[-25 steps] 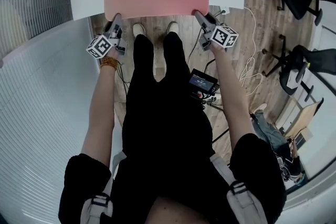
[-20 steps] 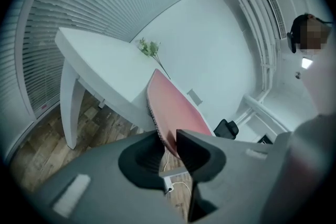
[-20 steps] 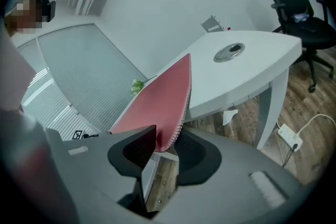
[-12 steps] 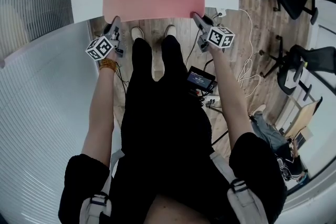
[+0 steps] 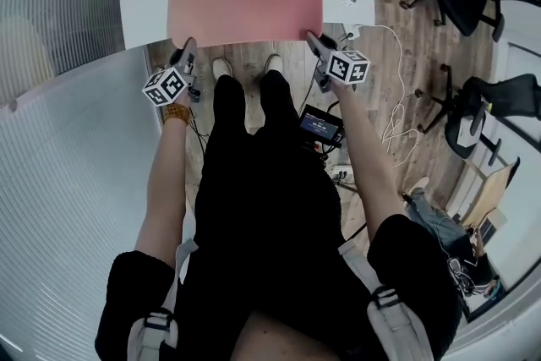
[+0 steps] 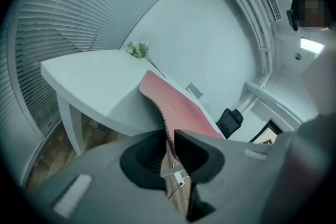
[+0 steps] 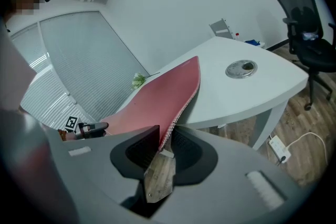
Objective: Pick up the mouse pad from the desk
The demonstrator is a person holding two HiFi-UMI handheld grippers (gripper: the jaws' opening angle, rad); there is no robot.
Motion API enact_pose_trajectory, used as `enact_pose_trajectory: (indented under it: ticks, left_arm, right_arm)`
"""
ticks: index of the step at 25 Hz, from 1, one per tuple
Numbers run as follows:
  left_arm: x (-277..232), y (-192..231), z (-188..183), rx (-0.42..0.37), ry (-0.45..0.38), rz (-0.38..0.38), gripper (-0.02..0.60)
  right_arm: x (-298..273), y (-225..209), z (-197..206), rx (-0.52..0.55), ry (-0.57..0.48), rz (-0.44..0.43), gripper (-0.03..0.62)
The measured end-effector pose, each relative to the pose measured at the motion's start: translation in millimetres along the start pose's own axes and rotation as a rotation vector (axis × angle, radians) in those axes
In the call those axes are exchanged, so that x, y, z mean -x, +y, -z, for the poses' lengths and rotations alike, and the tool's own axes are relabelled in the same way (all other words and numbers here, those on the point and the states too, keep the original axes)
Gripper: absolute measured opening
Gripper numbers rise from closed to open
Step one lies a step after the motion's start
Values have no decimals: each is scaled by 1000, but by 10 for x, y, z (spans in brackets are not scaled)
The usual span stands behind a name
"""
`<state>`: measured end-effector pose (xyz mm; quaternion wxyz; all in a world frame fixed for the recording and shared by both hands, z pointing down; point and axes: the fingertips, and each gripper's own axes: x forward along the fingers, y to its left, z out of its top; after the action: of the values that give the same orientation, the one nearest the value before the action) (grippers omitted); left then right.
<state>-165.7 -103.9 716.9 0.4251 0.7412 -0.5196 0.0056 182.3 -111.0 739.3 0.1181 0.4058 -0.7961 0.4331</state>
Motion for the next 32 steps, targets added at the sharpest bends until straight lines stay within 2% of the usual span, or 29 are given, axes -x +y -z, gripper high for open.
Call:
enact_pose_trajectory:
  ticks: [8, 13, 22, 32]
  left_arm:
    - [-50, -15, -13, 0, 2, -7, 49]
    - [146, -132, -46, -7, -4, -12, 48]
    - [-96, -173, -108, -89, 46, 13, 48]
    - [-153, -317, -226, -186, 83, 48, 48]
  right_arm:
    - [-53, 16, -5, 61, 49, 20, 91]
    - [37, 194, 14, 140, 111, 0, 87]
    - [-95, 81, -55, 188, 139, -16, 83]
    - [-99, 255, -196, 268, 145, -44, 82]
